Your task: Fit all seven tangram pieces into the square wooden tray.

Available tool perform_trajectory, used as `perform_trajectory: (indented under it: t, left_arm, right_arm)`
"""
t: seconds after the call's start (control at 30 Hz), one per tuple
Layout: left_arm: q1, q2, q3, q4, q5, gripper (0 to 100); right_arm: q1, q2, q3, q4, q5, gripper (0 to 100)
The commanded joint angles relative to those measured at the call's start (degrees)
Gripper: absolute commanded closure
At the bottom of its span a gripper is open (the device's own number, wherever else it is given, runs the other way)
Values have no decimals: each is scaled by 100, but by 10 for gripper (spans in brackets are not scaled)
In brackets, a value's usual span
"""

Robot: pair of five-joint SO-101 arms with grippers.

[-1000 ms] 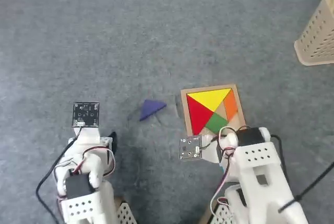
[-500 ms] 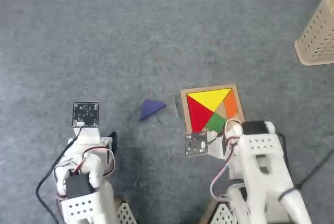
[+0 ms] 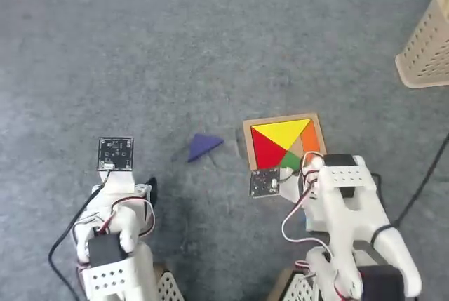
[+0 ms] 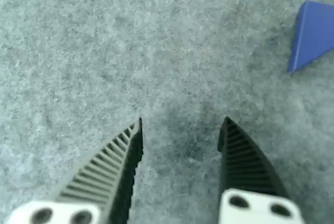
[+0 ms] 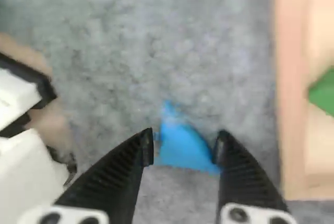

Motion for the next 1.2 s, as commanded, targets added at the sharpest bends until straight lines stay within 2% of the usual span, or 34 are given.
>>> perform_trajectory:
  t: [0.0,0.3,0.67,0.73,0.87,0.97,1.17]
  left_arm:
    - [-26,-97,-22,35,44,775]
    - [-26,-97,-22,35,44,775]
    - [-26,-97,-22,35,44,775]
    - [-26,-97,-22,35,44,775]
    - [-26,-97,-22,35,44,775]
    - [-26,-97,-22,35,44,775]
    - [-26,-97,-22,35,44,775]
  right_arm:
    - [4,84,-141,-268,-510,876]
    - [-198,40,-703,-488,-2233,883]
    - [-1938,40,-826,-453,-4123,879]
    - [-1991,40,-958,-145,-4070,878]
    - [-1771,40,-1275,875,-3358,878]
    - [-1165,40,-1301,901,-3279,877]
    - [40,40,-1292,1077,-1829,784]
